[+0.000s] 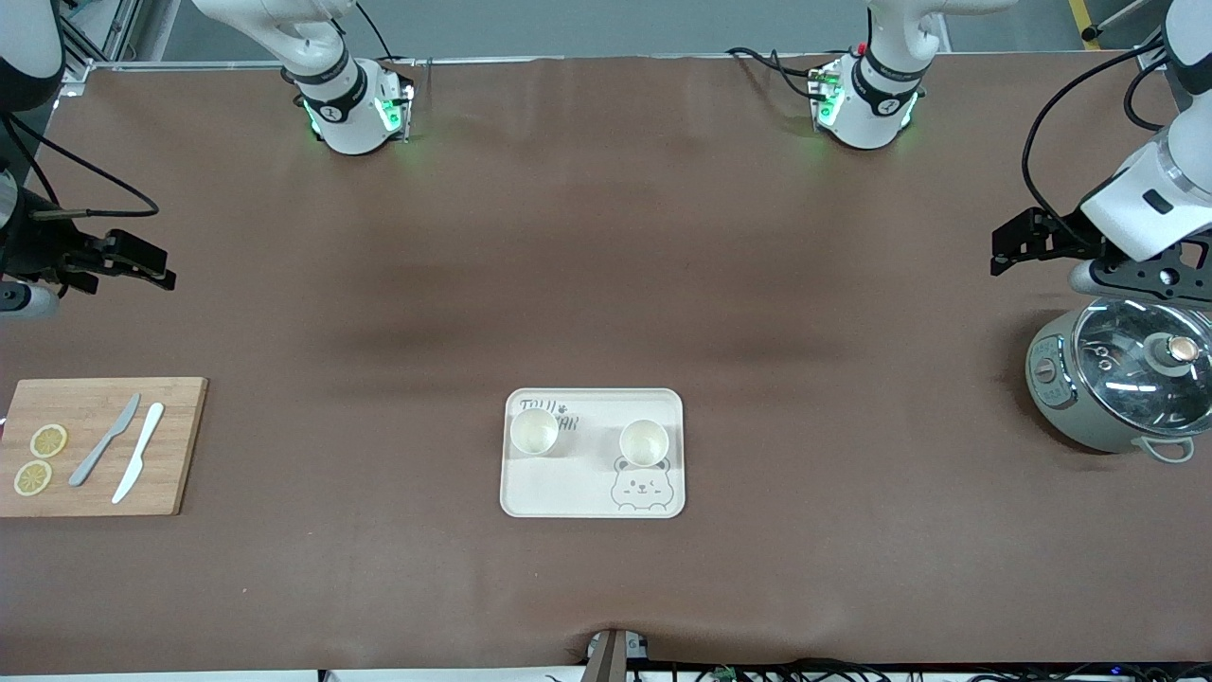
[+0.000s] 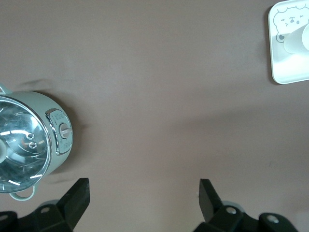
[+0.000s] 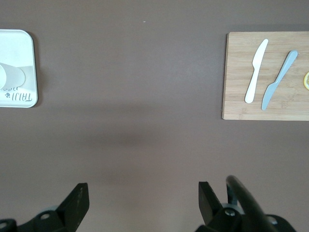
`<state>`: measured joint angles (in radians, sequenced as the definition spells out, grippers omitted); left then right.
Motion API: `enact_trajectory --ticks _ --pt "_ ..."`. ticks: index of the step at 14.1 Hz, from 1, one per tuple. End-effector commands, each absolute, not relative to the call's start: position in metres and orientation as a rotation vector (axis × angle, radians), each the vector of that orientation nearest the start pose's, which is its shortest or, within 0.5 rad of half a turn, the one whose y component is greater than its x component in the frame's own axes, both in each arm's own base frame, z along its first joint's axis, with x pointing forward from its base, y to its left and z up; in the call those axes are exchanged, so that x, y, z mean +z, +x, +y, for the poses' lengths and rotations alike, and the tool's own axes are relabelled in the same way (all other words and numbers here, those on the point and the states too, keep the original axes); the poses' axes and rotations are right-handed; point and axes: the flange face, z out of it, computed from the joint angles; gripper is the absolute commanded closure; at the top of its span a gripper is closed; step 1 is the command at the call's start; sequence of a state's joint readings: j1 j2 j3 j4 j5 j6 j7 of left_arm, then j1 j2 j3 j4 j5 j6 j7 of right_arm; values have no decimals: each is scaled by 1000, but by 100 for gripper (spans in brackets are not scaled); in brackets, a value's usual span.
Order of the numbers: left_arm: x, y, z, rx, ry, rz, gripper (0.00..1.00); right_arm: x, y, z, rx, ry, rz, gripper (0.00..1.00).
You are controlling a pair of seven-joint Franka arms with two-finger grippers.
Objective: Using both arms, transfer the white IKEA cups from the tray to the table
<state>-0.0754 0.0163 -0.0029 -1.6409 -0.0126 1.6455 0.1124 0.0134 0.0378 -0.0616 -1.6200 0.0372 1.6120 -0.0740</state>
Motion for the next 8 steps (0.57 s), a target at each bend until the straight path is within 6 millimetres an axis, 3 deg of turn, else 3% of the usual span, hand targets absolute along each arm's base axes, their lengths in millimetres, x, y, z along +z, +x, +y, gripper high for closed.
enact_trajectory --ticks 1,5,8 --pt "593 562 -44 31 -3153 293 0 586 561 -27 57 -3113 -47 0" --pt "590 562 -47 35 -3159 325 0 579 568 -23 61 -3124 -60 0" --pt "567 577 -63 78 -3194 236 0 557 582 -18 67 -3112 -69 0"
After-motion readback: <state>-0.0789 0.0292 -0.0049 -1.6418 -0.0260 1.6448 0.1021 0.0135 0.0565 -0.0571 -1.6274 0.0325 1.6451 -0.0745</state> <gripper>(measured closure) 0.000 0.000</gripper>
